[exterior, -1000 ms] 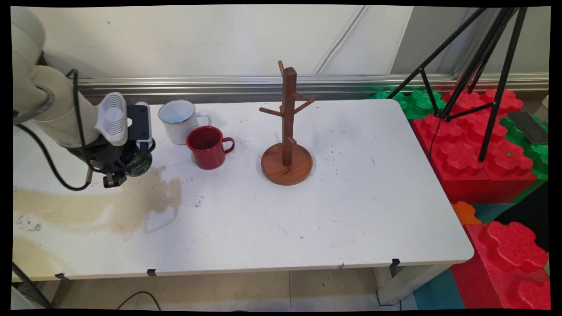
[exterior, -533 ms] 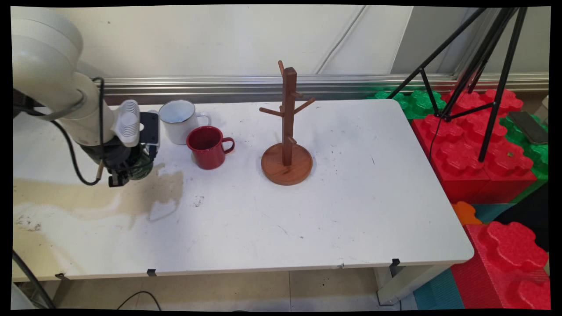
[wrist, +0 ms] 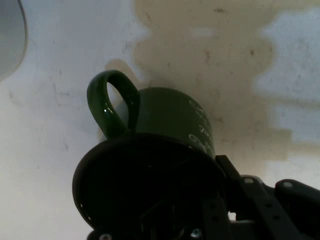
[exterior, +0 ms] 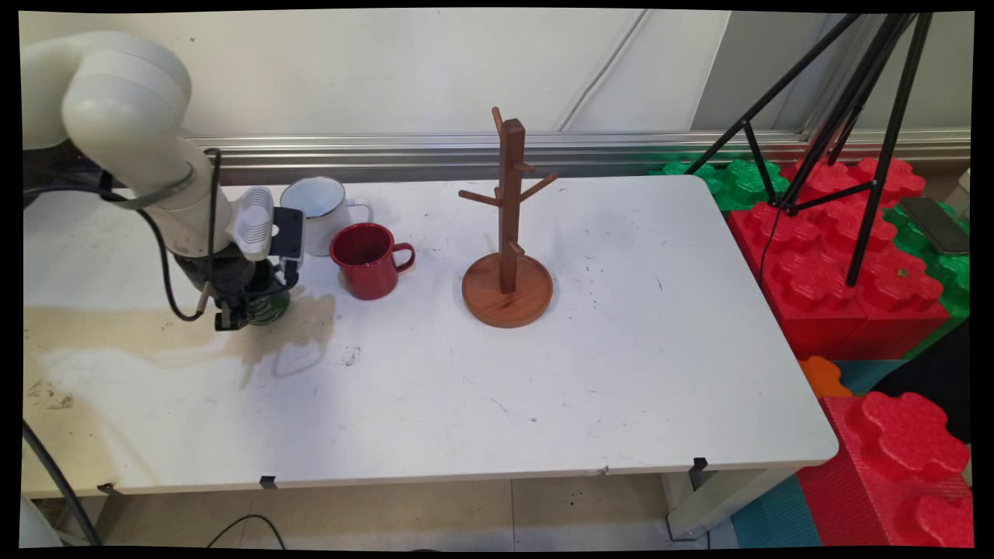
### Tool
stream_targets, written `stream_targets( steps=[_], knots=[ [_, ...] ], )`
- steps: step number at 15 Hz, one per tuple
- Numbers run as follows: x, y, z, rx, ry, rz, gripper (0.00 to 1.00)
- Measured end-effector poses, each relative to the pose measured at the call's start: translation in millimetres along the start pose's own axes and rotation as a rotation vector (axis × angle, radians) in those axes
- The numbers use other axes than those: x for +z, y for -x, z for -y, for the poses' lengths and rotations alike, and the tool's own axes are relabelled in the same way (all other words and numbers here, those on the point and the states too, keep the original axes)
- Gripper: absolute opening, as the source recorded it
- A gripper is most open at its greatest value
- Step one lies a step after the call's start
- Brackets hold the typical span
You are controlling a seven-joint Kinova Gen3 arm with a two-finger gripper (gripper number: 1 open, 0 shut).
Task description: Place the picked object on the table
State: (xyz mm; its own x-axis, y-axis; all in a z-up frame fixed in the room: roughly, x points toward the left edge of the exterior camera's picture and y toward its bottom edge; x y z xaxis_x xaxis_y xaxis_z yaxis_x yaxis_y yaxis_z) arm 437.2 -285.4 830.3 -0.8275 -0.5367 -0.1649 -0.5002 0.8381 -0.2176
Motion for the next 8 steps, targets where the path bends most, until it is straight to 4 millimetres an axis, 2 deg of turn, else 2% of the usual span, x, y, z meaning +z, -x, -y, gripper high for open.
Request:
stream_targets(
  steps=[6,7,8],
  knots=[
    [25,-11,24,0.028,0.040,-0.006,0.00],
    [28,-12,27,0.033,0.045,-0.006,1.00],
    [30,-14,30,0.039,0.049,-0.008,1.00]
  ],
)
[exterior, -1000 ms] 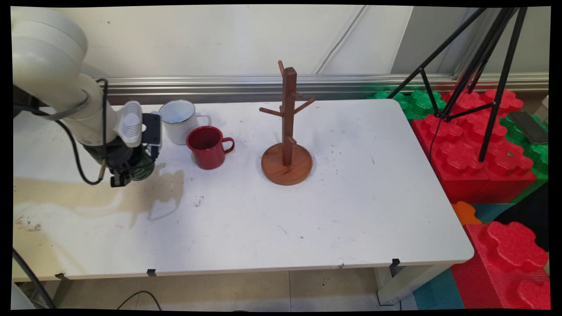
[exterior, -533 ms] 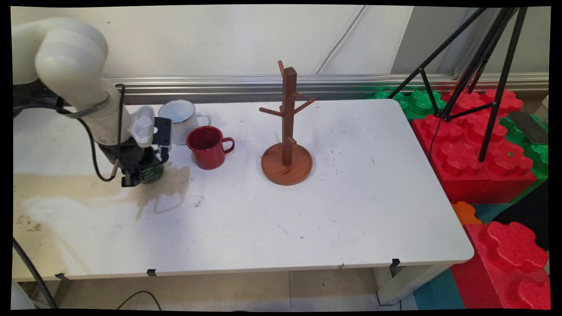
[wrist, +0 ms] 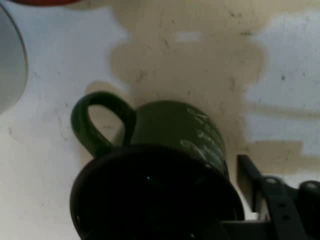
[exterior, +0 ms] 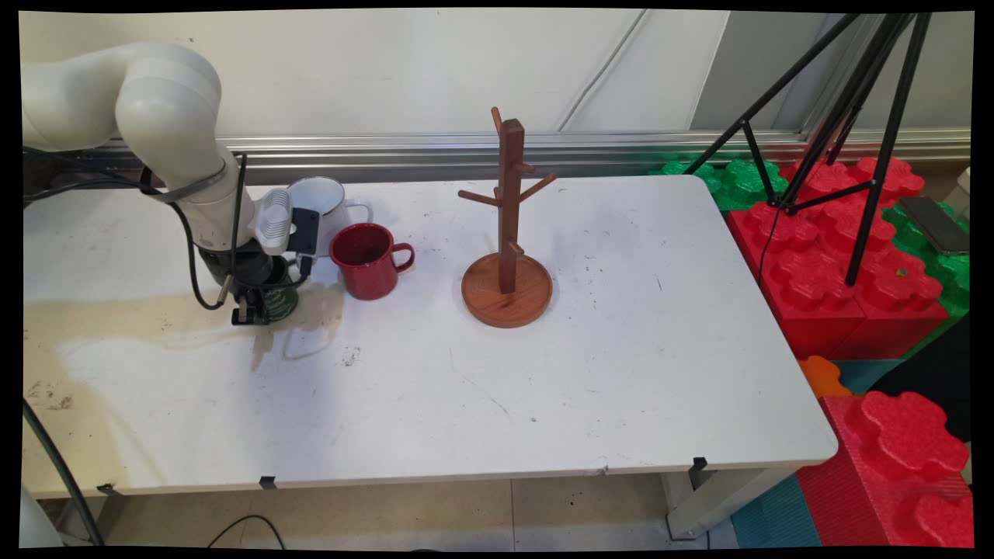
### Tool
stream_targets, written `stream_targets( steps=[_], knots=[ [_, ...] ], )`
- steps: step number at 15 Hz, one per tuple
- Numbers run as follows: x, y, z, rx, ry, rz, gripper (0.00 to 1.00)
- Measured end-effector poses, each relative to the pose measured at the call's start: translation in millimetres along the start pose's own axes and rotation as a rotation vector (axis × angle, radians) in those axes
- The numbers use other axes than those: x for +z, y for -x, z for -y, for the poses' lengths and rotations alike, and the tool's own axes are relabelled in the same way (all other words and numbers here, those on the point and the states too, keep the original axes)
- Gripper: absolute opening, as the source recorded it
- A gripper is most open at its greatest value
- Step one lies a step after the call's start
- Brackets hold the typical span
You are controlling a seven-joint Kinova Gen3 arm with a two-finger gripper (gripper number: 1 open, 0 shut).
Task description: Place the picked object on the table
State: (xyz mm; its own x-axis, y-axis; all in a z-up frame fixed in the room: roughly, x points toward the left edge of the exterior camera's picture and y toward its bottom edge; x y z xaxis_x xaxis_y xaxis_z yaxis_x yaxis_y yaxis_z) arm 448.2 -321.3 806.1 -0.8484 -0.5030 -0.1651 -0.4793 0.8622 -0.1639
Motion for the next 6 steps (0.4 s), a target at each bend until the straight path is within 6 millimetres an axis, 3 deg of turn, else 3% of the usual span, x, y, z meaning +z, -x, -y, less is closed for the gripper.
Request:
stream_targets(
  steps=[6],
  knots=[
    [-3.3,0.3,5.0,0.030,0.003,-0.015,1.00]
  ],
)
